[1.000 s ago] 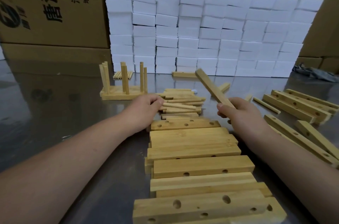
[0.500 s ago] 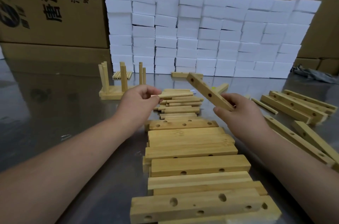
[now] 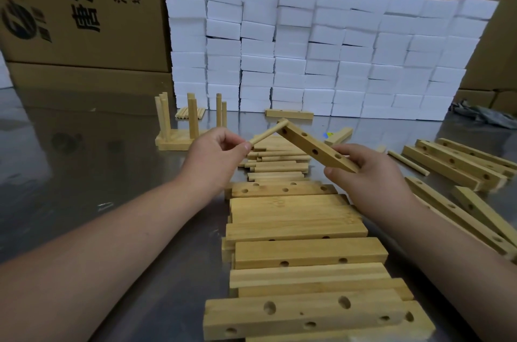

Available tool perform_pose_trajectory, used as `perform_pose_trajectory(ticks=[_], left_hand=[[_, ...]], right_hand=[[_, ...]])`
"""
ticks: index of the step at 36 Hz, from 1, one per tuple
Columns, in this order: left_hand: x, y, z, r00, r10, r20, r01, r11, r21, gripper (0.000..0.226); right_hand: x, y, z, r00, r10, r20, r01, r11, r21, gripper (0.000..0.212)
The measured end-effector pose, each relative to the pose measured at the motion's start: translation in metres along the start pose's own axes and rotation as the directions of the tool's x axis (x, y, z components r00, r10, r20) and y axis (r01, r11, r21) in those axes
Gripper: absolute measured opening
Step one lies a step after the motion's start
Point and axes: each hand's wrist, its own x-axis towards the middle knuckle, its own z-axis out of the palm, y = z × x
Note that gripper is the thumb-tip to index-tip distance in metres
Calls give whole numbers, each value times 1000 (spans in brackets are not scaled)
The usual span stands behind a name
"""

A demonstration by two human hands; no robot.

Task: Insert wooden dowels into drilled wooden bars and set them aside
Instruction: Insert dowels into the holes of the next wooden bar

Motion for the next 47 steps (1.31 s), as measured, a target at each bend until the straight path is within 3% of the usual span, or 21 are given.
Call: perform_pose_trajectory(ticks=[13,17,24,33,38,43,47], left_hand=[[-2,1,-1,998,-13,65,7,997,82,20],[-2,1,-1,998,-8,56,2,995,100,17],[-2,-1,-1,997,53,62,-62,987,151,17],[0,5,-1,987,117,113,-140,965,223,17],[-2,8,-2,976,170,134,-200,946,254,23],[-4,12,-2,973,182,139,-213,944,254,25],[-5,15,-1,977,152,150,-183,958,221,25]], right_hand=[[-3,-7,-1,1000,-14,5,14,1000,16,33],[-3,-8,-1,1000,10,6,-10,995,102,22],[-5,-13,-2,1000,18,18,-22,977,212,28],[-11,-25,-11,998,-51,24,45,979,199,37],[-13,-26,-13,998,-38,53,31,991,126,31],[-15,-27,-14,995,-35,91,22,990,142,40],[-16,-29,-15,997,-26,78,13,986,164,34]])
